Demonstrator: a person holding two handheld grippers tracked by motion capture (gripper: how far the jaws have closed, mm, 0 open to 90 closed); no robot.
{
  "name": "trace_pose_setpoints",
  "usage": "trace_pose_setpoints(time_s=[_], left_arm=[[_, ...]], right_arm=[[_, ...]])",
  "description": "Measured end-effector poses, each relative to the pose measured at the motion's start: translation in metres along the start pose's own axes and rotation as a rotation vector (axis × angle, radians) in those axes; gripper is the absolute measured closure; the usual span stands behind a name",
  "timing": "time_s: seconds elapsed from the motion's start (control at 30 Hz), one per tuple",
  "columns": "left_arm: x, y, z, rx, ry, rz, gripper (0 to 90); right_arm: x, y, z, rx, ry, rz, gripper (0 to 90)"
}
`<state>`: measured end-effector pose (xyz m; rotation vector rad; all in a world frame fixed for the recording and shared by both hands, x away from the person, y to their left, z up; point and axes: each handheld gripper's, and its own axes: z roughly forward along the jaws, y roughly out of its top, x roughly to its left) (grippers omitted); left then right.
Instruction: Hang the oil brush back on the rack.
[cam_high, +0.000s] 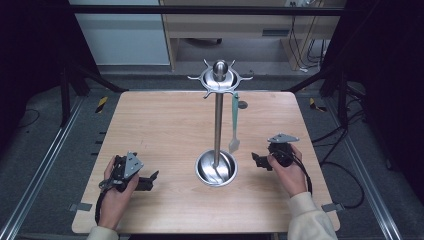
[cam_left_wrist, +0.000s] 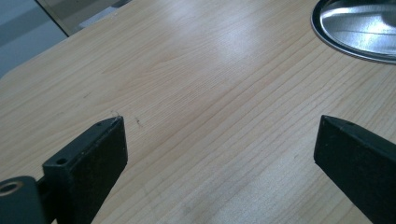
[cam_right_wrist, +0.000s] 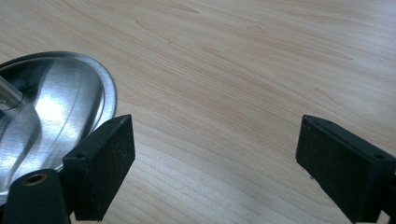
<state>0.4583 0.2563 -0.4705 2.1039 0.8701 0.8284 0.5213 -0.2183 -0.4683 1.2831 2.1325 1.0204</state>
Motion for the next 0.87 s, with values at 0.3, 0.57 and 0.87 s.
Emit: trace_pose_setpoints(time_s=[0.3, 0.57, 0.87], left_arm=[[0.0, 0.001, 0.0, 0.005, 0.003, 0.015, 2.4], [-0.001, 0.001, 0.0, 0.006, 0.0, 0.016, 2.4], [-0.001, 0.0, 0.001, 0.006, -0.004, 0.011, 2.3]], right_arm=[[0.002, -0.003, 0.007, -0.005, 0.012, -0.02, 12.6], [0.003, -0.006, 0.013, -0.035, 0.023, -0.001, 12.8], [0.004, -0.007, 0.017, -0.035, 0.033, 0.002, 12.8]])
